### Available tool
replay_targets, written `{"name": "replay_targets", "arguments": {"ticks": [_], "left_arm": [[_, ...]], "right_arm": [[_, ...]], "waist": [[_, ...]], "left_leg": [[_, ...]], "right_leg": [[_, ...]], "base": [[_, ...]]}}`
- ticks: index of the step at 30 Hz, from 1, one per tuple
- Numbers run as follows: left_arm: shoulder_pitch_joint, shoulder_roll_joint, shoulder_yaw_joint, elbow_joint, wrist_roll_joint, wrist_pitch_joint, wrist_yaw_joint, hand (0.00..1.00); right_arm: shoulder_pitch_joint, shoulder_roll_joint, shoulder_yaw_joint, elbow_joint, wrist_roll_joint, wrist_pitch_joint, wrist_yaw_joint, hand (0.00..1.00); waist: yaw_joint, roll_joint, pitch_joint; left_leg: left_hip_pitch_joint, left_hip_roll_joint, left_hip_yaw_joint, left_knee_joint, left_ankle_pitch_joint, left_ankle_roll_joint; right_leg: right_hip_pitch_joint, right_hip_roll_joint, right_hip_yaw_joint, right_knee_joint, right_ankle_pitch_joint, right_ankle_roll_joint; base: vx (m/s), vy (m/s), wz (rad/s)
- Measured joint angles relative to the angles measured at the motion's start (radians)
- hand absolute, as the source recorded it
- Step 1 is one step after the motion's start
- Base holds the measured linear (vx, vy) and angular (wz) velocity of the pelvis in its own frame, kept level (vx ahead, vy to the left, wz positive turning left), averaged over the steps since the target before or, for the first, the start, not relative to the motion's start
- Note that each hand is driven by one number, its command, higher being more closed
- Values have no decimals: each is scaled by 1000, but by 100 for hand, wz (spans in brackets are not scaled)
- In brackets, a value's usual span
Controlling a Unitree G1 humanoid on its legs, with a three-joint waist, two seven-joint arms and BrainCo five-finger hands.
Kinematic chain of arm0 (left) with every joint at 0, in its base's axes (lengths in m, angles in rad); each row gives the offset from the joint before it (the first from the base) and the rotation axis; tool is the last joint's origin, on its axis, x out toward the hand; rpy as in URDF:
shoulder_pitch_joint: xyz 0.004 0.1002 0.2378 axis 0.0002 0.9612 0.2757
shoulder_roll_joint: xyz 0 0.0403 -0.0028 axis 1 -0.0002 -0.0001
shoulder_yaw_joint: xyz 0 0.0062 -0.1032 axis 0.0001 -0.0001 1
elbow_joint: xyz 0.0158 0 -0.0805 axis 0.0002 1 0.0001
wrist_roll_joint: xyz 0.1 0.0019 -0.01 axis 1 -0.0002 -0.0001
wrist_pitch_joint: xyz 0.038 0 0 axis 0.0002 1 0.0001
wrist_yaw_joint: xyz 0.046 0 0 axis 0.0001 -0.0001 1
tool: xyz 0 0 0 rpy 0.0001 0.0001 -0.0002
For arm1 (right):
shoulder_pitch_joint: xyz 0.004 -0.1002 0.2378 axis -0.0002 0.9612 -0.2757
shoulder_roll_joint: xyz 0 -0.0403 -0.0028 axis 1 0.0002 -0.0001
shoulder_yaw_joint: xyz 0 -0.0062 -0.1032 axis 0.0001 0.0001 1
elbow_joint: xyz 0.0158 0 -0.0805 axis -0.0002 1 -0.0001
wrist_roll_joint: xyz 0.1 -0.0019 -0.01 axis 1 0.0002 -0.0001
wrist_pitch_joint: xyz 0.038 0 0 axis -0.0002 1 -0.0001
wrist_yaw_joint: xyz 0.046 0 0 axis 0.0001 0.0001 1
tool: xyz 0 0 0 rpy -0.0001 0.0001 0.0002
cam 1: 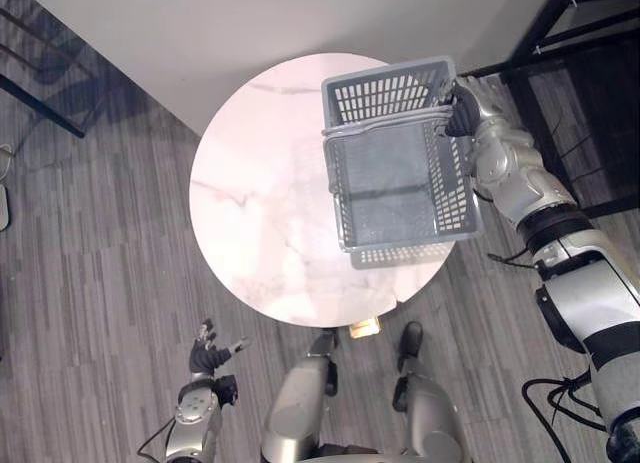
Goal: Pick vegetable in the basket
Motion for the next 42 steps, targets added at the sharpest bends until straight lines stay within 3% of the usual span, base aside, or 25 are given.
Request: {"name": "replay_targets", "arguments": {"ticks": [4, 8, 12, 15, 20, 25, 31, 34, 36, 37, 38, 40, 42], "left_arm": [[3, -12, 0, -12, 14, 18, 0, 0], [41, -36, 0, -66, 38, 40, -4, 0], [76, -43, 13, -130, 47, 59, -10, 0], [101, -60, 30, -161, 49, 71, -31, 0], [166, -90, 82, -240, 69, 100, -67, 0], [239, -134, 109, -317, 77, 107, -90, 0], [271, -146, 128, -338, 77, 110, -92, 0], [250, -127, 135, -355, 77, 114, -89, 0], [221, -126, 155, -380, 76, 114, -81, 0], [196, -127, 180, -384, 75, 111, -76, 0], [183, -123, 183, -381, 75, 113, -63, 0], [183, -123, 187, -382, 72, 112, -54, 0], [180, -124, 187, -379, 65, 112, -41, 0]], "right_arm": [[210, 10, -144, -182, 56, 26, 0, 100], [442, 98, -264, -368, 160, 41, 6, 100], [711, 214, -380, -573, 292, 39, 10, 100], [867, 294, -423, -654, 420, 37, 30, 100], [1109, 400, -470, -765, 498, 34, 97, 100], [1248, 428, -514, -865, 521, 34, 156, 100], [1320, 466, -540, -901, 518, 38, 183, 100], [1296, 481, -538, -910, 505, 38, 173, 100], [1270, 480, -546, -933, 497, 38, 138, 100], [1240, 486, -549, -933, 496, 37, 127, 100], [1245, 494, -549, -932, 486, 36, 107, 100], [1263, 503, -558, -919, 476, 36, 86, 100], [1258, 502, -571, -887, 468, 30, 66, 100]], "waist": [[-11, -1, -1], [-54, -7, -10], [-70, -37, -71], [-110, -60, -117], [-112, -93, -191], [-113, -94, -257], [-115, -114, -273], [-112, -136, -256], [-104, -128, -251], [-105, -114, -223], [-106, -117, -215], [-104, -127, -223], [-104, -152, -239]], "left_leg": [[24, 3, 9, -1, 0, 0], [58, 8, 27, -3, -4, -4], [66, 22, 48, -2, -12, -11], [84, 27, 50, -2, -17, -17], [147, 35, 110, -3, -54, -33], [194, 41, 157, -3, -74, -31], [260, 51, 231, 15, -98, -29], [145, 101, 271, 237, -191, -22], [51, 158, 297, 339, -228, 0], [35, 187, 305, 355, -234, 13], [38, 187, 304, 357, -229, 21], [43, 167, 291, 357, -217, 28], [-1, 150, 273, 362, -185, 17]], "right_leg": [[18, 3, 10, -2, 0, 0], [42, 7, 30, -5, 0, 1], [47, 23, 56, -25, 7, 1], [64, 27, 59, -25, 7, 1], [99, 35, 118, -37, 6, 6], [130, 34, 144, -41, -1, 7], [152, 35, 200, -16, 1, 13], [89, 50, 233, 51, 14, 21], [31, 80, 255, 54, 54, 75], [-15, 85, 210, 223, -28, 38], [-43, 46, 154, 494, -164, 5], [11, -33, 137, 681, -244, 46], [87, -86, 141, 682, -262, 59]], "base": [[11, 14, -6], [5, 8, -15], [7, -19, -21], [34, -20, -5], [5, 2, -31], [12, 4, -26], [2, 23, -31], [-69, -16, -48], [-206, -31, -50], [-220, 3, -30], [-136, -7, -10], [-77, -124, 18], [-123, -215, 30]]}}
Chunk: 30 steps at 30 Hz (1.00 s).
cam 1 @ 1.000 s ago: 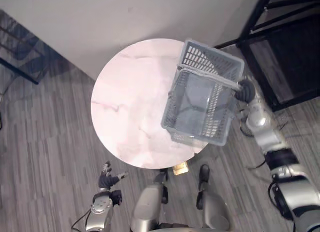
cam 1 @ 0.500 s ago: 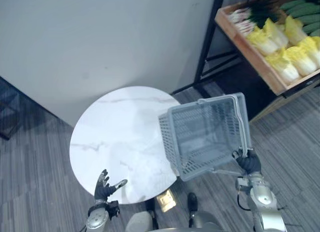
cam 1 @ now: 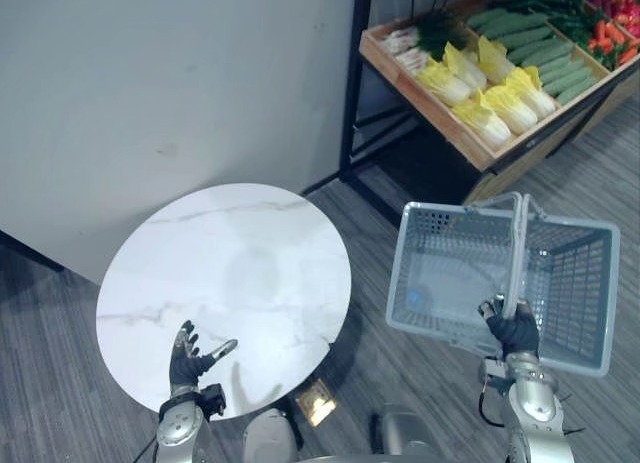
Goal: Pick vegetable in the basket
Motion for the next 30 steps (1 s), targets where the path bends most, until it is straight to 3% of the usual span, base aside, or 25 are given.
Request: {"name": "replay_targets", "arguments": {"ticks": [1, 2, 4, 6, 7, 8, 9, 10, 12, 15, 16, 18, 19, 24, 26, 27, 28, 30], "left_arm": [[-11, -7, 2, 11, -1, 1, 2, 0], [-7, -33, -6, 12, -1, 2, 0, 0], [6, -50, -15, 13, -7, 1, 0, 0], [17, -53, -32, 36, -21, 2, 0, 0], [19, -53, -39, 38, -20, 2, 0, 0], [17, -55, -39, 38, -20, 2, -1, 0], [11, -55, -37, 40, -20, 3, 0, 0], [16, -56, -40, 44, -20, 4, 0, 0], [31, -57, -36, 43, -20, 3, -2, 0], [34, -60, -37, 43, -22, 1, -2, 0], [34, -63, -38, 43, -25, 1, -1, 0], [28, -65, -38, 41, -33, 2, 0, 0], [22, -63, -39, 41, -33, 2, 1, 0], [18, -65, -40, 32, -33, 3, 21, 0], [-7, -56, -36, 22, -31, 2, 32, 0], [-12, -54, -37, 16, -31, 2, 38, 0], [-18, -53, -37, 3, -31, 1, 41, 0], [-20, -33, -39, 0, -31, -7, 41, 0]], "right_arm": [[-23, -5, -19, 33, -3, 0, -14, 100], [-36, -6, -43, 62, -3, 2, -22, 100], [-33, -6, -55, 92, -1, 4, -33, 100], [-40, -23, -57, 121, 0, 5, -38, 100], [-37, -25, -61, 125, 2, 10, -39, 100], [-35, -24, -63, 125, 5, 13, -39, 100], [-40, -17, -65, 125, 12, 15, -39, 100], [-38, -14, -65, 124, 12, 15, -38, 100], [-27, 1, -65, 96, 30, 15, -42, 100], [-24, 12, -69, 57, 32, 15, -58, 100], [-25, 22, -81, 38, 32, 15, -60, 100], [-25, 36, -107, 29, 32, 14, -63, 100], [-17, 48, -115, 29, 38, 14, -63, 100], [13, 60, -122, 29, 70, 14, -64, 100], [-10, 70, -114, 30, 70, 14, -63, 100], [-15, 72, -113, 32, 70, 14, -63, 100], [-22, 76, -108, 34, 71, 14, -63, 100], [-38, 76, -68, 75, 66, 7, -58, 100]], "waist": [[6, 10, 1], [19, 36, 6], [30, 50, 4], [22, 82, 13], [11, 88, 20], [-4, 83, 23], [1, 56, 41], [-2, 54, 43], [-6, 57, 42], [-5, 62, 38], [-9, 69, 33], [-31, 80, 25], [-33, 55, 26], [-43, 44, 21], [-41, 48, 21], [-44, 49, 22], [-45, 51, 25], [-48, 38, 19]], "left_leg": [[-39, 7, -8, 5, 47, -16], [-49, 30, -9, -23, 89, -14], [-53, 51, -8, -57, 132, -29], [-77, 82, -39, -100, 215, -55], [-76, 73, -74, -188, 353, -64], [-74, 64, -95, -231, 414, -73], [-84, 62, -94, -78, 267, -75], [-90, 67, -93, 6, 190, -51], [-39, 73, -92, 227, -12, -49], [45, 73, -117, 275, -119, -79], [98, 67, -117, 205, -161, -90], [163, 44, -102, 37, -196, -111], [172, 33, -79, 2, -181, -116], [188, 22, 16, 41, -197, -101], [203, 59, 137, 67, -223, -100], [212, 74, 169, 65, -224, -100], [232, 79, 222, 53, -224, -100], [300, 87, 356, 24, -226, -103]], "right_leg": [[22, 28, -15, -88, -37, 23], [39, 52, -50, -168, -50, 24], [78, 75, -92, -264, -77, -16], [80, 123, -120, -308, -96, -30], [64, 137, -143, -308, -87, -45], [58, 123, -158, -315, -78, -65], [64, 108, -186, -325, -85, -125], [61, 106, -192, -324, -79, -135], [43, 106, -174, -319, -53, -149], [-9, 123, -138, -315, -23, -147], [-43, 134, -127, -309, -13, -144], [-84, 142, -127, -292, -8, -132], [-101, 131, -112, -292, 5, -119], [-134, 151, -16, -308, 60, -91], [-164, 199, 64, -354, 118, -89], [-163, 195, 43, -382, 113, -107], [-165, 163, -47, -403, 115, -138], [-178, 63, -287, -402, 130, -160]], "base": [[-193, -197, 22], [-202, -180, 9], [-206, -184, 0], [-253, -243, 26], [-338, -249, 50], [-382, -271, 44], [-298, -219, 23], [-247, -179, 11], [-297, -114, -13], [-238, 15, -35], [-204, 105, -24], [-202, 119, -10], [-160, 105, -27], [-92, 89, -64], [-87, 88, -149], [-85, 72, -144], [-37, 69, -162], [-22, 29, -188]]}}
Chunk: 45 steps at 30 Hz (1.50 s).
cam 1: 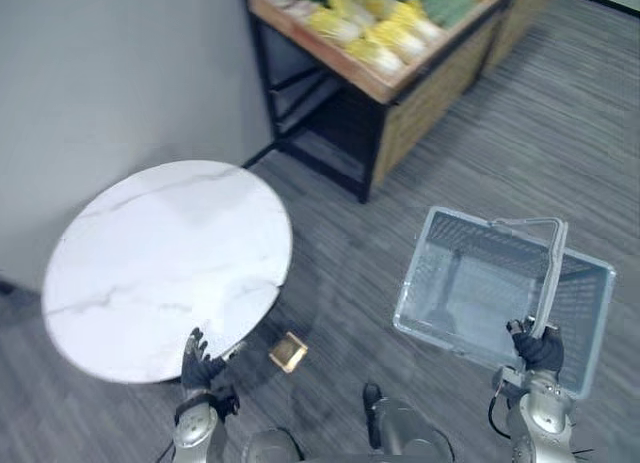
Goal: Pick vegetable in the basket
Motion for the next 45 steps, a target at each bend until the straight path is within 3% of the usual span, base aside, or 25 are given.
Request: {"name": "replay_targets", "arguments": {"ticks": [2, 4, 7, 9, 10, 11, 12, 14, 16, 19, 20, 22, 24, 26, 28, 29, 31, 33, 34, 36, 37, 38, 41, 42, 45], "left_arm": [[-13, 15, -1, 6, 0, -3, 0, 0], [-39, 28, -2, 28, 0, -3, -1, 0], [-69, 29, -38, 68, 1, -3, -3, 0], [-67, 26, -56, 72, 1, -3, -5, 0], [-59, 24, -65, 77, 1, -3, -4, 0], [-51, 19, -70, 81, -1, -4, -3, 0], [-48, 18, -72, 83, -1, -4, -3, 0], [-21, 13, -72, 81, -3, -5, -2, 0], [2, 8, -72, 78, -3, -4, -2, 0], [50, -9, -71, 27, -2, -3, -1, 0], [57, -12, -65, 2, -2, -4, 1, 0], [61, -7, -55, -26, -1, -4, 6, 0], [43, -7, -44, -82, -1, -5, 4, 0], [37, 5, -58, -90, 0, -5, 6, 0], [34, 31, -91, -114, 0, -4, 23, 0], [35, 32, -100, -136, 0, -5, 30, 0], [12, 31, -109, -151, -1, -7, 44, 0], [-25, 31, -119, -150, -2, -13, 43, 0], [-45, 30, -124, -147, -2, -14, 43, 0], [-45, 35, -138, -131, 1, -17, 44, 0], [-41, 39, -140, -130, 2, -17, 43, 0], [-44, 1, -139, -95, 4, -10, 43, 0], [-43, -44, -137, -112, 11, -10, 42, 0], [-42, -67, -138, -137, 11, -12, 42, 0], [-9, -66, -132, -217, 11, -21, 43, 0]], "right_arm": [[-34, -10, 11, 61, -7, -2, 1, 100], [-66, -29, 12, 123, -18, -2, 3, 100], [-76, -49, 12, 179, -42, 12, 22, 100], [-59, -53, 12, 186, -50, 31, 24, 100], [-37, -57, 14, 186, -50, 31, 22, 100], [-32, -62, 19, 186, -49, 31, 21, 100], [-33, -62, 17, 186, -49, 31, 17, 100], [-39, -68, 29, 185, -48, 30, 16, 100], [-42, -73, 38, 184, -47, 29, 16, 100], [-48, -116, 60, 191, -48, 29, 15, 100], [-51, -130, 62, 202, -52, 29, 14, 100], [-59, -131, 96, 213, -57, 30, 14, 100], [-64, -119, 102, 241, -72, 30, 22, 100], [-71, -100, 103, 260, -90, 31, 24, 100], [-72, -94, 124, 294, -101, 34, 24, 100], [-73, -88, 137, 291, -108, 39, 24, 100], [-73, -75, 144, 273, -117, 41, 28, 100], [-75, -76, 144, 257, -115, 41, 43, 100], [-75, -76, 143, 247, -115, 41, 43, 100], [-69, -85, 140, 226, -116, 38, 43, 100], [-60, -86, 141, 225, -116, 34, 43, 100], [-69, -111, 135, 235, -115, 38, 41, 100], [-72, -105, 141, 207, -115, 40, 42, 100], [-60, -93, 146, 174, -114, 41, 41, 100], [-22, -60, 141, 101, -106, 38, 23, 100]], "waist": [[-15, -2, -1], [-16, 2, 1], [-45, 23, 9], [-48, 36, 17], [-39, 38, 21], [-31, 33, 26], [-30, 31, 27], [3, 23, 31], [20, 23, 32], [46, 38, 31], [68, 57, 27], [79, 23, 11], [78, -16, 5], [68, -32, 9], [55, -32, 11], [46, -24, 13], [43, -9, 14], [34, 10, 14], [23, 12, 15], [3, -1, 9], [-2, -13, 1], [0, 39, 2], [0, 55, -1], [26, 58, 2], [55, 53, 6]], "left_leg": [[23, 3, 28, -13, -1, -2], [45, 4, 27, -20, -1, -2], [47, 59, -27, 119, 7, 7], [-7, 134, -119, 348, 70, 103], [-52, 165, -220, 504, 181, 129], [-103, 144, -312, 608, 140, 68], [-138, 123, -350, 640, 101, 51], [-259, 16, -427, 618, -8, 64], [-329, -38, -436, 525, -25, 64], [-425, -129, -506, 161, 21, 0], [-424, -140, -532, 64, 111, 0], [-425, -189, -521, 85, 112, 54], [-407, -247, -506, 134, 53, 161], [-329, -291, -502, 131, 0, 174], [-229, -305, -508, 123, -45, 207], [-159, -305, -516, 97, -66, 219], [-56, -298, -552, 24, -71, 218], [13, -275, -600, -27, -70, 217], [49, -261, -641, -35, -72, 214], [111, -255, -708, -19, -103, 153], [127, -256, -730, 1, -122, 121], [144, -213, -779, 67, -138, 84], [42, -180, -785, 306, 25, 13], [-57, -110, -714, 524, 114, -13], [-221, -19, -549, 674, 24, 36]], "right_leg": [[-5, -19, -91, -11, 26, -11], [-27, 8, -64, -9, 63, 3], [-48, 54, 7, 59, 21, 5], [0, 98, 45, 69, -8, -10], [50, 117, 89, 62, -25, -23], [88, 128, 129, 52, -54, -41], [105, 129, 146, 46, -61, -46], [172, 127, 239, 10, -81, -49], [213, 112, 280, -14, -94, -33], [278, 89, 340, -78, -123, 13], [298, 95, 380, -95, -141, 35], [332, 53, 413, -136, -146, 47], [273, 2, 406, 72, -196, 157], [149, -28, 407, 431, -158, 324], [44, -29, 376, 725, -133, 297], [-5, -30, 319, 779, -147, 224], [-77, -21, 227, 708, -195, 130], [-133, 18, 186, 502, -204, 110], [-160, 46, 208, 349, -168, 112], [-141, 76, 275, 21, 25, 117], [-136, 74, 297, -22, 119, 120], [-130, 96, 268, 93, 141, 79], [-77, 85, 200, 140, 35, 18], [35, 90, 166, 73, 11, 0], [263, 99, 94, -104, -3, -22]], "base": [[69, -114, -157], [124, -166, -147], [207, -163, -92], [256, -167, -75], [308, -70, -99], [293, -19, -97], [323, 78, -94], [348, 94, -106], [288, 152, -80], [344, 268, -63], [457, 333, -97], [552, 332, -53], [650, 354, -5], [444, 200, 7], [538, 125, 14], [560, 63, 12], [712, 7, 23], [680, -51, 54], [644, -127, 85], [602, -158, 95], [716, -249, 86], [696, -244, 71], [685, -247, 77], [597, -220, 64], [570, -173, 74]]}}
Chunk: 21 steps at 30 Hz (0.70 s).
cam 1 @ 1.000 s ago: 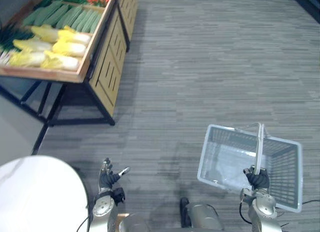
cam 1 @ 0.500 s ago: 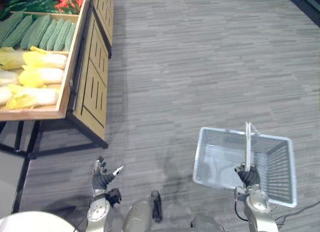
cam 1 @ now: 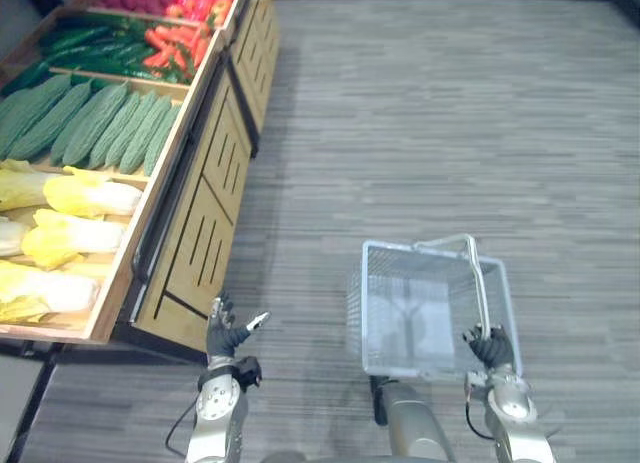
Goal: Pick vegetable in the basket
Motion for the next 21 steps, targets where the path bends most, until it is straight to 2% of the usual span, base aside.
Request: {"name": "replay_targets", "arguments": {"ticks": [2, 3, 4, 5, 6, 7, 8, 9, 10, 12, 13, 14, 15, 16, 17, 19, 20, 21], "left_arm": [[14, 0, 15, -24, 2, -1, 0, 0], [18, 1, 32, -25, 3, -1, 1, 0], [20, 1, 40, -24, 4, 0, 2, 0], [24, 1, 53, -27, 14, 0, 2, 0], [28, 0, 58, -31, 22, 0, 3, 0], [46, 2, 75, -56, 35, 0, 7, 0], [50, 7, 98, -79, 49, 1, 11, 0], [53, 5, 107, -104, 56, 1, 14, 0], [52, 1, 113, -148, 77, 0, 23, 0], [33, 5, 114, -180, 103, -1, 27, 0], [18, 11, 119, -192, 120, -2, 38, 0], [14, 20, 129, -203, 129, -3, 61, 0], [19, 21, 138, -215, 142, -4, 80, 0], [29, 21, 150, -246, 156, -5, 109, 0], [41, 27, 155, -274, 160, -11, 140, 0], [40, 27, 150, -303, 162, -20, 162, 0], [31, 26, 138, -320, 163, -30, 178, 0], [24, 26, 131, -322, 163, -30, 180, 0]], "right_arm": [[-11, -4, -20, -23, 14, -12, -7, 100], [-29, -7, -45, -13, 21, -17, -10, 100], [-39, -11, -56, -1, 24, -20, -13, 100], [-59, -28, -79, 37, 29, -32, -24, 100], [-65, -35, -88, 52, 30, -34, -25, 100], [-75, -58, -106, 98, 30, -35, -28, 100], [-76, -59, -112, 139, 30, -34, -27, 100], [-73, -61, -112, 147, 30, -34, -26, 100], [-75, -63, -125, 174, 30, -34, -26, 100], [-77, -59, -145, 236, 28, -24, -23, 100], [-75, -52, -149, 274, 28, -5, -20, 100], [-72, -42, -149, 302, 27, 4, -19, 100], [-70, -36, -147, 310, 27, 6, -19, 100], [-69, -29, -132, 315, 27, 6, -19, 100], [-61, -18, -122, 304, 28, 5, -19, 100], [-36, -2, -122, 256, 31, 2, -19, 100], [-6, 10, -121, 203, 34, -3, -20, 100], [9, 13, -120, 183, 35, -10, -20, 100]], "waist": [[18, 2, -1], [20, 9, -1], [19, 8, -1], [19, 10, -2], [20, 13, -4], [30, 22, -17], [43, -4, -39], [41, -17, -49], [42, -28, -49], [39, -28, -49], [21, -30, -47], [3, -30, -45], [-4, -29, -44], [-10, -24, -43], [-8, -24, -42], [-11, -18, -41], [-12, -21, -39], [-12, -24, -37]], "left_leg": [[-101, 5, 86, -75, -34, 18], [-144, -7, 138, -194, -35, 18], [-149, -23, 165, -271, -31, 13], [-159, -56, 220, -427, -11, 1], [-158, -63, 240, -483, 9, 2], [-146, -74, 289, -562, 112, 97], [-134, -123, 295, -566, 93, 142], [-138, -143, 294, -566, 83, 164], [-136, -175, 280, -564, 62, 189], [-92, -223, 230, -590, 45, 201], [-30, -262, 173, -637, 39, 207], [32, -285, 122, -671, 35, 213], [67, -291, 102, -690, 33, 215], [122, -292, 73, -719, 33, 215], [165, -288, 39, -740, 33, 215], [198, -269, -24, -743, 14, 190], [214, -248, -81, -725, -12, 166], [215, -241, -106, -705, -27, 155]], "right_leg": [[69, -3, -22, -63, -14, 4], [112, -12, -45, -92, -28, 19], [129, -21, -58, -100, -39, 32], [161, -41, -82, -109, -64, 58], [173, -43, -86, -111, -74, 68], [203, -52, -90, -111, -110, 106], [227, -89, -96, -113, -129, 126], [227, -104, -107, -108, -134, 133], [219, -131, -121, -60, -137, 139], [150, -181, -130, 194, -136, 177], [73, -221, -101, 454, -95, 240], [11, -229, -54, 649, -112, 228], [-18, -227, -30, 711, -126, 204], [-76, -211, 4, 757, -149, 164], [-133, -179, 32, 742, -169, 130], [-200, -124, 90, 676, -191, 99], [-254, -69, 156, 577, -198, 107], [-269, -49, 193, 528, -196, 110]], "base": [[408, -51, 46], [384, 11, 46], [394, 67, 58], [320, 79, 43], [521, 181, 32], [463, 176, 18], [634, 201, 24], [573, 151, 48], [664, 198, 71], [509, 189, 93], [506, 125, 131], [503, 85, 132], [471, 16, 107], [436, -28, 76], [418, -56, 73], [389, -166, 94], [450, -290, 123], [433, -344, 153]]}}
